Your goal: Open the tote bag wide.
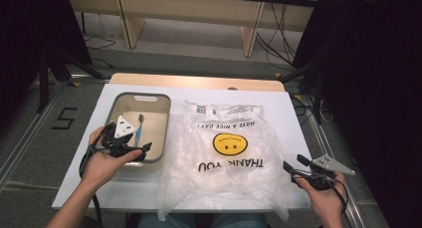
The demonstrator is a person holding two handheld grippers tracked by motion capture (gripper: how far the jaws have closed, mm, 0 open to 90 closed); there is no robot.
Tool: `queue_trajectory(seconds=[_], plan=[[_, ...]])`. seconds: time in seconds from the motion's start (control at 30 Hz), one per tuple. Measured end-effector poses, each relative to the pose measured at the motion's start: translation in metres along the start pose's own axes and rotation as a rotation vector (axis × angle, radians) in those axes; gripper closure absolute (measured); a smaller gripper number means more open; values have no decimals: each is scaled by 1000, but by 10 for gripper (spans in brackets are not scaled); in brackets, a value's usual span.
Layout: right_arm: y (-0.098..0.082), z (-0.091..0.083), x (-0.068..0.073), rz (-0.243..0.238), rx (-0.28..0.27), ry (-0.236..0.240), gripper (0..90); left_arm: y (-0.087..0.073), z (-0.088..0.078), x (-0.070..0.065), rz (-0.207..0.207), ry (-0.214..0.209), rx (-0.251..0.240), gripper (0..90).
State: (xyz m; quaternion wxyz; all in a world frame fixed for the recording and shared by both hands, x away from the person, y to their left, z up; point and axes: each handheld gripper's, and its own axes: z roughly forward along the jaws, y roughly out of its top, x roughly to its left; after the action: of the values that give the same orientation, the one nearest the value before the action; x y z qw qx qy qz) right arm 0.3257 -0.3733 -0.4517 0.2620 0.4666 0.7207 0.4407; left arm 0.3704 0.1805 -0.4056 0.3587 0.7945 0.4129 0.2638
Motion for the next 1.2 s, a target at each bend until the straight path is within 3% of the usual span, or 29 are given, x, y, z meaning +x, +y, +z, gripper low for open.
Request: queue_trajectory(seconds=[0.57, 1.2], plan=[[4, 3, -1, 5, 35, -20, 359, -1, 2, -8, 14, -16, 5, 179], [30, 39, -5, -15, 79, -47, 432, 2, 5, -16, 33, -33, 4, 179]])
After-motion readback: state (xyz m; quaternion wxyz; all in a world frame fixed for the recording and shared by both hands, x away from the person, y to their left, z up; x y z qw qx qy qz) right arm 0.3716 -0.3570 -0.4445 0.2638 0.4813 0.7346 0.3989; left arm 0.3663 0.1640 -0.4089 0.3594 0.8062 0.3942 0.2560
